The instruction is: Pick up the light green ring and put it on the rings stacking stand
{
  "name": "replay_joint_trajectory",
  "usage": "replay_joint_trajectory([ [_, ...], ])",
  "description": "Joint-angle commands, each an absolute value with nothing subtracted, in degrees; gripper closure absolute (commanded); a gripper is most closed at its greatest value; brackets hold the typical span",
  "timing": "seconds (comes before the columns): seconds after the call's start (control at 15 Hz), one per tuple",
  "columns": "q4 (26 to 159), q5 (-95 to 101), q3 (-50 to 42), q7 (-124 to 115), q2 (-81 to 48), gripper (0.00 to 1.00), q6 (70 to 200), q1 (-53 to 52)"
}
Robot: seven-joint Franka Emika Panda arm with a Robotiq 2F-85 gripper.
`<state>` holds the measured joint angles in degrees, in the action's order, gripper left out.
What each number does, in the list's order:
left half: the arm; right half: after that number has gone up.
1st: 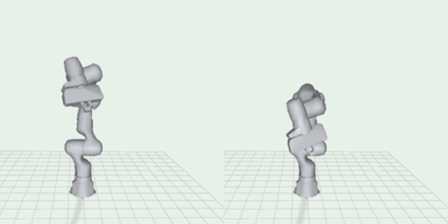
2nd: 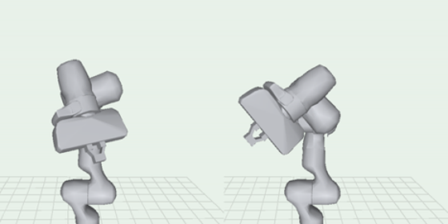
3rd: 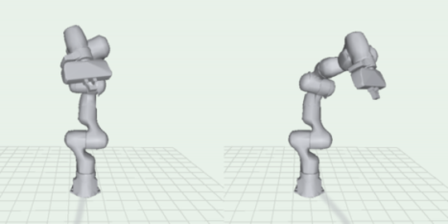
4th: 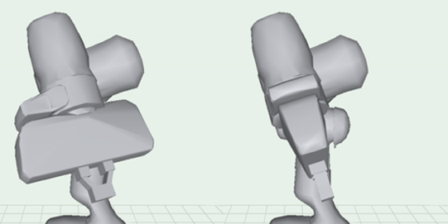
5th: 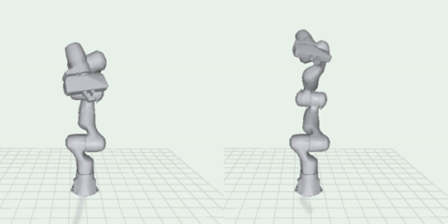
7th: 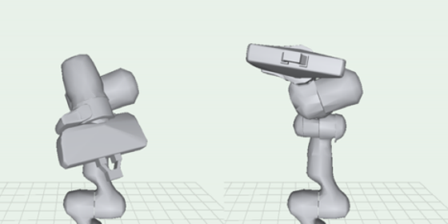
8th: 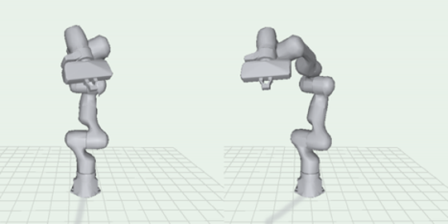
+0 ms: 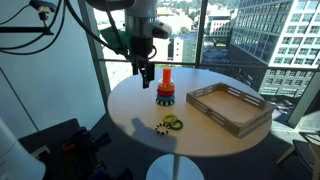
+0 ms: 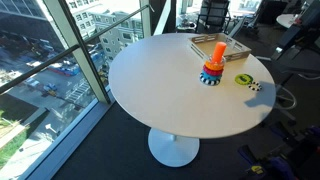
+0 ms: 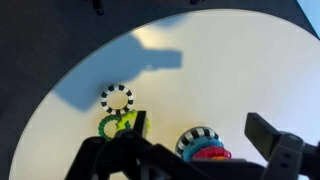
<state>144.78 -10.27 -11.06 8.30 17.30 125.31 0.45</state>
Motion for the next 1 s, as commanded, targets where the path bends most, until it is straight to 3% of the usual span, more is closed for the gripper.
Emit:
replay_joint_trajectory([
  [0.0, 144.7, -10.7, -9.8, 8.6, 17.2, 0.0, 125.1, 1.7],
  [0.93, 138.9, -4.4, -4.8, -2.1, 12.7, 0.0, 128.4, 3.4],
])
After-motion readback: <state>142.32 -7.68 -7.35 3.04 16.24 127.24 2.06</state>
